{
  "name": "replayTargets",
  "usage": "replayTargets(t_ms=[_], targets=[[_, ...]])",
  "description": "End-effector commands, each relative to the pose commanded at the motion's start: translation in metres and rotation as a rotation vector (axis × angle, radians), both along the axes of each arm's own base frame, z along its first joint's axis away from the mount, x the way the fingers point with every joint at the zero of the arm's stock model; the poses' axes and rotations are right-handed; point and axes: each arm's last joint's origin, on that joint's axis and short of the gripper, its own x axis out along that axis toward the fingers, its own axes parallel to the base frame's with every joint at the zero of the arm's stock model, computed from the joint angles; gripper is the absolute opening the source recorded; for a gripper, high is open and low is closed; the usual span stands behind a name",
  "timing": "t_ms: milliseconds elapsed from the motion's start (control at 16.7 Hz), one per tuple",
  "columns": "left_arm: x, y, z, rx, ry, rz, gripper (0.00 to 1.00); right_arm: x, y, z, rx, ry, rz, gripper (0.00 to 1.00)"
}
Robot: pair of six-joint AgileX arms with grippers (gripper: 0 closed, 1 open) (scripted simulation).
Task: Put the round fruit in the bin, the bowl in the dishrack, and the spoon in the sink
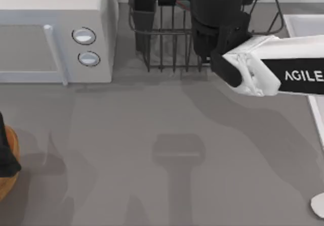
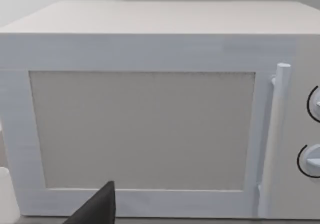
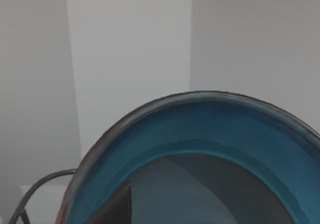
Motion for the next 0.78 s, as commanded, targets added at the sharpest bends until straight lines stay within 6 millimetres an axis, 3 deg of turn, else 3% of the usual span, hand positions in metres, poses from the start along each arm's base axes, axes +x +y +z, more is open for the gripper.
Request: replayTargets(t_ms=[360, 480, 600, 780], targets=[[0.000, 0.000, 0.000, 0.000, 0.000, 0.000, 1.00, -0.001, 0.001, 0.000, 0.000, 0.000, 0.002, 1.00], [0.000, 0.000, 0.000, 0.000, 0.000, 0.000, 1.00, -0.003, -0.007, 0.004, 0.000, 0.003, 0.015, 1.00], [0.000, 0.000, 0.000, 0.000, 0.000, 0.000, 1.00, -0.010, -0.027, 0.011, -0.001, 0.013, 0.040, 1.00], [0.000, 0.000, 0.000, 0.000, 0.000, 0.000, 1.00, -0.035, -0.073, 0.026, -0.008, 0.042, 0.083, 1.00]])
